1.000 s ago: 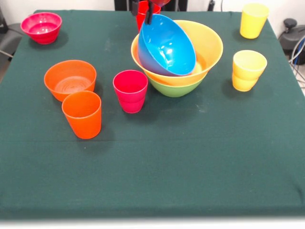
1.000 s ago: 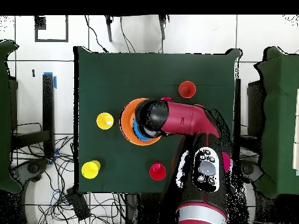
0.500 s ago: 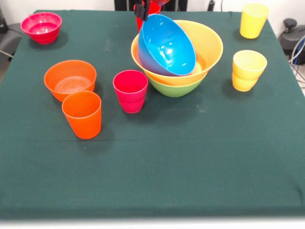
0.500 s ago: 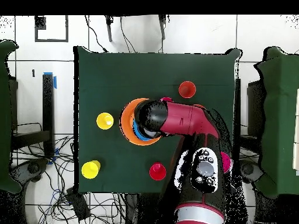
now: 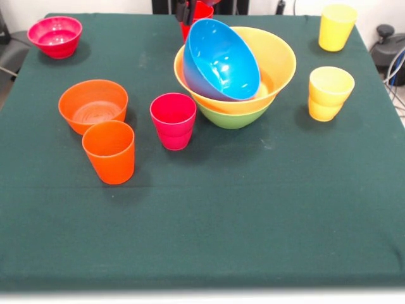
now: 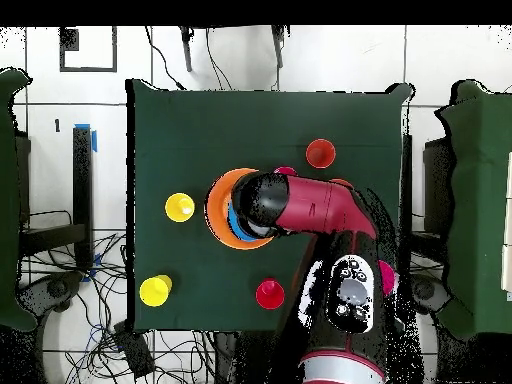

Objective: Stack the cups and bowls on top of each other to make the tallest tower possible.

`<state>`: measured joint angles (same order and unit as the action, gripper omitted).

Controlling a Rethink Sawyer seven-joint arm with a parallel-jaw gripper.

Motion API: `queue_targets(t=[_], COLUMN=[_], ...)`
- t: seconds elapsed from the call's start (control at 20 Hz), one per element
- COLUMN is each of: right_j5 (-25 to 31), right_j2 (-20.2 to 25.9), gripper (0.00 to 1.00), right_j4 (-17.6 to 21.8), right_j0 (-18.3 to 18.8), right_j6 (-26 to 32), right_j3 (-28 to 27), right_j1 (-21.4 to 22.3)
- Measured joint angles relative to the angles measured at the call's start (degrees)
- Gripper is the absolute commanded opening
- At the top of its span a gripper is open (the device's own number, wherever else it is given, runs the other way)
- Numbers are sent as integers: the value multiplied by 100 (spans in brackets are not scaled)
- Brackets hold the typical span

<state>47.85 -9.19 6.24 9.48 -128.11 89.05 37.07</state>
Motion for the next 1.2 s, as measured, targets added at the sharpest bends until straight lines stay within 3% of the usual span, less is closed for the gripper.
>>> queue_targets(t=[1.2], right_j5=[0], right_j2=[-163], gripper=[0], right_j4=[0], right_j0=[-246], right_j6=[0], right_j3=[-1], right_j1=[-6])
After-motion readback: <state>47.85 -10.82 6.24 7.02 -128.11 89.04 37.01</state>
